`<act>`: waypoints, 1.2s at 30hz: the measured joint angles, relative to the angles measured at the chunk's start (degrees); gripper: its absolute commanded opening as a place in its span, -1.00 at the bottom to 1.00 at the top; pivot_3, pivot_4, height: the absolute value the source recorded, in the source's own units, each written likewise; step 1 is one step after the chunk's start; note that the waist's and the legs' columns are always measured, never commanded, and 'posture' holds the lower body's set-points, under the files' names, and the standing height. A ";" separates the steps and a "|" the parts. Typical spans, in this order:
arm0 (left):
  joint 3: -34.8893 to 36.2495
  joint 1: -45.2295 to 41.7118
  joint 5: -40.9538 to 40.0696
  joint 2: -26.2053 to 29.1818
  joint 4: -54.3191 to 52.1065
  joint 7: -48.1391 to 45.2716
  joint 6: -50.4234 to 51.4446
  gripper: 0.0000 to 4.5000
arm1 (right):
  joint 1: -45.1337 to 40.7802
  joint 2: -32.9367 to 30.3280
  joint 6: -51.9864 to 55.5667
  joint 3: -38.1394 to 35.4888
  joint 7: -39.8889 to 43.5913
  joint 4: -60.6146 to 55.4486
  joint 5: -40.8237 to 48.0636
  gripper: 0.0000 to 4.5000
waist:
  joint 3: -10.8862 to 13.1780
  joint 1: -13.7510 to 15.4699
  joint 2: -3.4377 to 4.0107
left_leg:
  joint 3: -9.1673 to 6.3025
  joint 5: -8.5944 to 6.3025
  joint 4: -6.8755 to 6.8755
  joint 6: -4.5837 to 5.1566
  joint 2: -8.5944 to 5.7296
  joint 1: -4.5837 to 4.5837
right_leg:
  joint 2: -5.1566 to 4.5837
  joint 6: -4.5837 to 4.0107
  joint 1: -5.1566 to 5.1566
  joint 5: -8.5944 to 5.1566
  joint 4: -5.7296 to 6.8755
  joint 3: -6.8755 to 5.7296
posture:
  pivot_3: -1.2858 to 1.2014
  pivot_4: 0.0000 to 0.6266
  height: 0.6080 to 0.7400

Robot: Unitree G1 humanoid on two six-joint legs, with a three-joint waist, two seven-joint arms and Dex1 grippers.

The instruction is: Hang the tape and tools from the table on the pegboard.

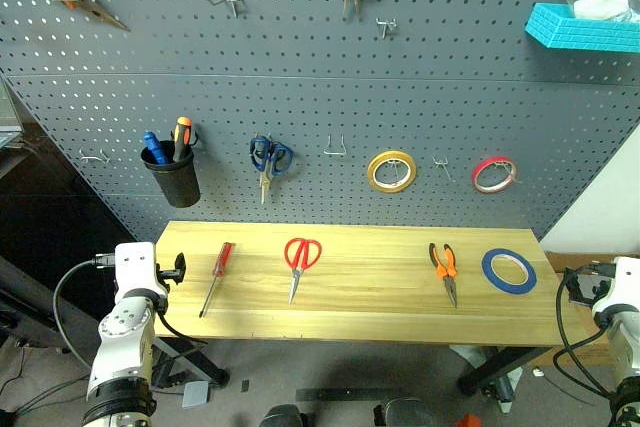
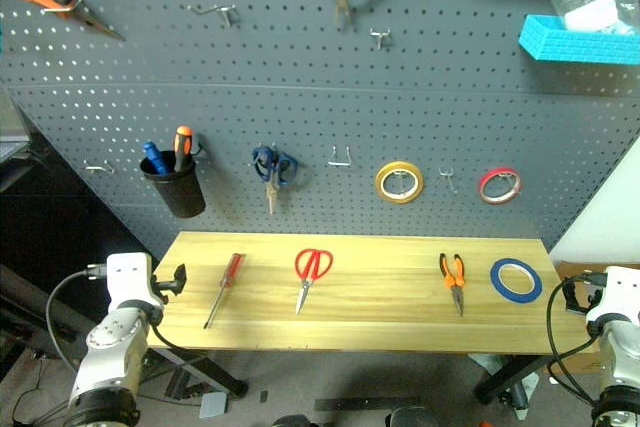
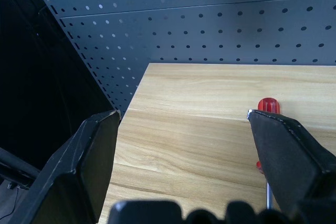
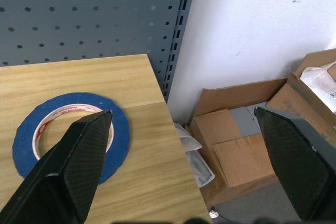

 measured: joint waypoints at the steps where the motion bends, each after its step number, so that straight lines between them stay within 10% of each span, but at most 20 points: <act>1: -0.01 0.19 0.10 0.34 0.00 -0.08 -0.08 0.86 | 0.01 0.00 0.00 0.21 0.05 -0.05 -0.11 1.00 | 0.00 -0.01 0.00 | 0.01 0.00 0.00 0.00 0.00 0.00 | 0.00 0.00 0.00 0.00 0.00 0.00 | -0.02 -0.98 1.00; 13: -0.84 2.65 0.89 1.10 -1.56 -0.39 4.65 0.86 | 2.23 0.23 -0.50 4.07 1.06 -4.54 -2.52 1.00 | 0.24 0.02 -0.06 | 0.03 -0.02 -0.01 0.01 0.02 0.00 | 0.00 -0.05 -0.02 -0.03 -0.01 0.03 | -0.03 -0.85 1.00; 26: -7.52 3.57 0.78 -2.28 -26.60 -1.91 21.44 0.86 | 2.34 -0.16 17.34 11.29 5.22 -23.77 -4.42 1.00 | 5.11 0.18 -0.31 | 0.11 -0.02 0.02 0.01 0.07 -0.10 | -0.06 0.03 -0.09 0.01 0.00 0.10 | -0.07 -0.41 1.00; 36: -26.44 -5.10 0.40 0.38 -35.96 -19.11 27.34 0.86 | -13.98 -3.17 20.39 17.74 12.26 -8.52 -8.04 1.00 | 9.22 -0.16 -0.28 | 0.18 -0.10 0.06 0.13 0.05 -1.48 | -0.06 -0.16 -1.39 0.32 0.02 0.10 | -0.09 -0.13 1.00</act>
